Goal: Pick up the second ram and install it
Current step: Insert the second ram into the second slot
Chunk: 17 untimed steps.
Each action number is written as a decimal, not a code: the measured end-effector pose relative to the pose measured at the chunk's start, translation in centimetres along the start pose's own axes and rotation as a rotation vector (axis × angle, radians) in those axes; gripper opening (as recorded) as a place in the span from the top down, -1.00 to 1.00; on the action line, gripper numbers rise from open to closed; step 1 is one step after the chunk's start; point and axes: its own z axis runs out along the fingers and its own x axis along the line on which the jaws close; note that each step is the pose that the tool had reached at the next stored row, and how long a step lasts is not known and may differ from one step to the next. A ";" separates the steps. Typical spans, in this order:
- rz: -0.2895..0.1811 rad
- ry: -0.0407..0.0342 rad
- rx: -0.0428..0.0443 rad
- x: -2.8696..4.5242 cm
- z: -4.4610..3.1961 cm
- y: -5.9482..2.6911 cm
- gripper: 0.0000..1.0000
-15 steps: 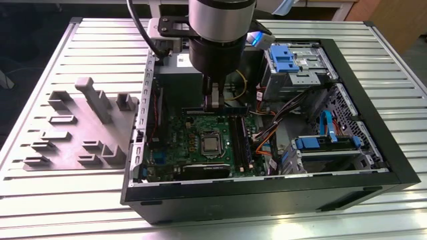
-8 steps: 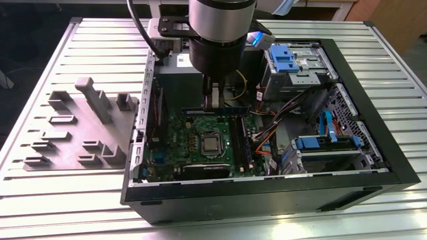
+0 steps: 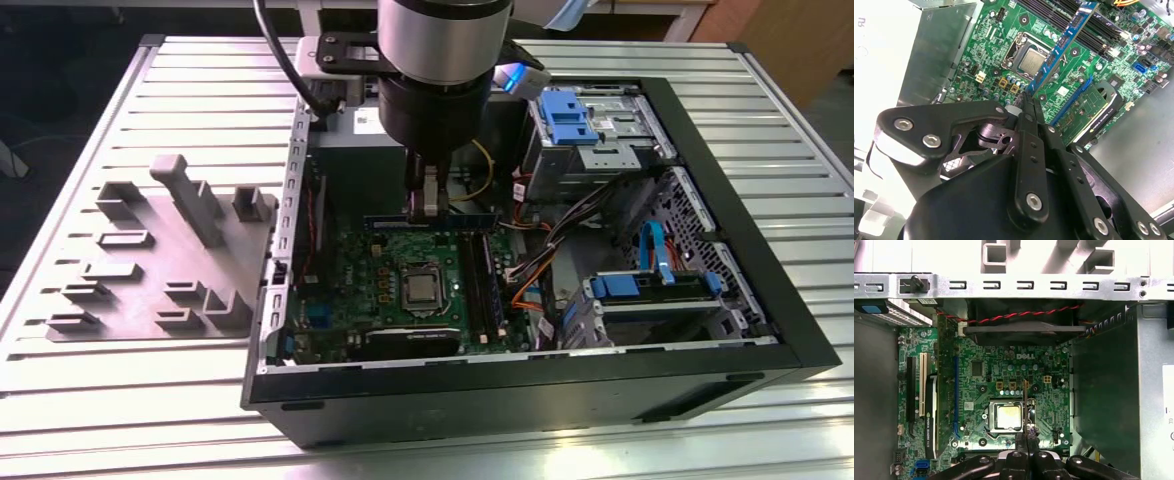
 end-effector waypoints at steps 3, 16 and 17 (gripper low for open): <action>0.036 -0.0014 0.0012 0.00 0.01 -0.01 0.77; 0.263 -0.0114 0.0093 0.01 0.25 -0.01 0.77; 0.280 -0.0123 0.0100 0.01 0.27 -0.01 0.77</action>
